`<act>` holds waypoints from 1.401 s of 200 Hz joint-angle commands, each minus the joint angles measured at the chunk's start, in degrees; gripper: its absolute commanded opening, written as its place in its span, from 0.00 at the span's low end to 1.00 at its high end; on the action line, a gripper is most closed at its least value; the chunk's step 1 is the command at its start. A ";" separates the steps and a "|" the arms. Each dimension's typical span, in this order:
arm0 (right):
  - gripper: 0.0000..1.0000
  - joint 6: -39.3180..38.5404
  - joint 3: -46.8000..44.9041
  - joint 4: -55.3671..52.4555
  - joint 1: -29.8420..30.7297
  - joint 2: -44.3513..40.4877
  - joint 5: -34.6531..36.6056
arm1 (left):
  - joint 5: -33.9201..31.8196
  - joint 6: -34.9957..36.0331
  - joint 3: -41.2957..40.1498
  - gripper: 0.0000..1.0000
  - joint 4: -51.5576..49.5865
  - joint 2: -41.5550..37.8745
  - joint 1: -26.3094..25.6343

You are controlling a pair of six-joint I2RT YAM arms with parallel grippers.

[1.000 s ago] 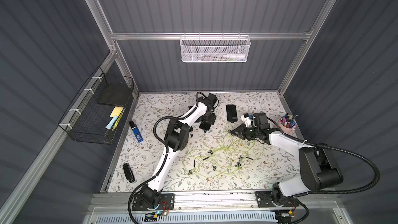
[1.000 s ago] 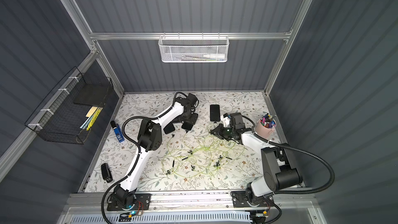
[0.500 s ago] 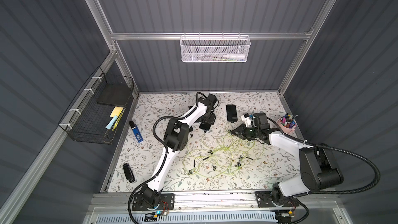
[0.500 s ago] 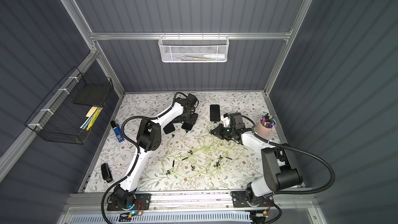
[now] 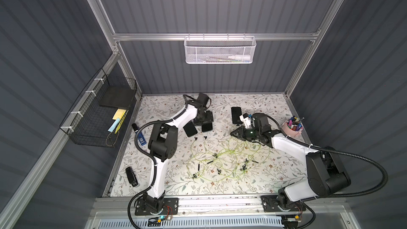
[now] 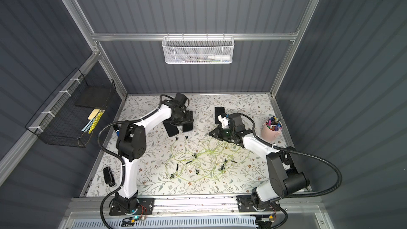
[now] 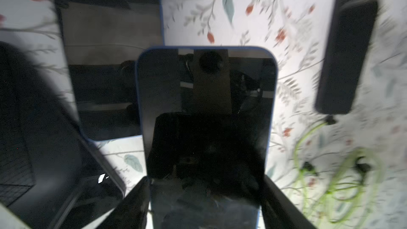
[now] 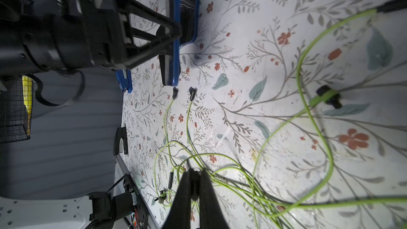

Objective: Plug wired earphones into phones
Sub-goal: Pick up the phone at the center of the board, then insert the wired earphone into the phone.

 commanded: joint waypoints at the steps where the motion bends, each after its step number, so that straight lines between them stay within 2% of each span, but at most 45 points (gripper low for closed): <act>1: 0.01 -2.01 0.30 6.36 2.88 -1.81 3.84 | 7.13 -14.26 -5.09 0.38 11.42 -8.70 2.02; 28: 0.00 -4.47 0.11 11.71 7.18 -2.52 9.97 | 15.37 -32.79 -16.35 0.29 24.32 -14.90 3.40; 53: 0.00 -7.44 -2.43 18.59 10.27 -3.87 18.21 | 14.99 -46.82 -24.79 0.06 28.68 -19.15 3.40; 63: 0.00 -8.56 -2.74 19.77 10.98 -4.05 20.44 | 14.69 -51.17 -27.45 0.00 30.34 -20.67 3.40; 83: 0.00 -10.51 -2.68 22.12 13.05 -4.39 23.12 | 15.12 -58.90 -32.32 0.00 34.09 -23.29 3.40; 106: 0.00 -11.91 -1.21 22.01 14.58 -3.55 25.12 | 15.03 -64.39 -36.27 0.00 36.62 -25.31 3.32; 158: 0.00 -11.81 0.17 22.44 15.45 -1.08 24.00 | 15.30 -68.78 -39.61 0.00 41.02 -26.05 3.32; 280: 0.00 -10.32 3.17 24.71 16.74 3.04 21.69 | 15.21 -65.73 -39.97 0.00 42.01 -26.23 3.18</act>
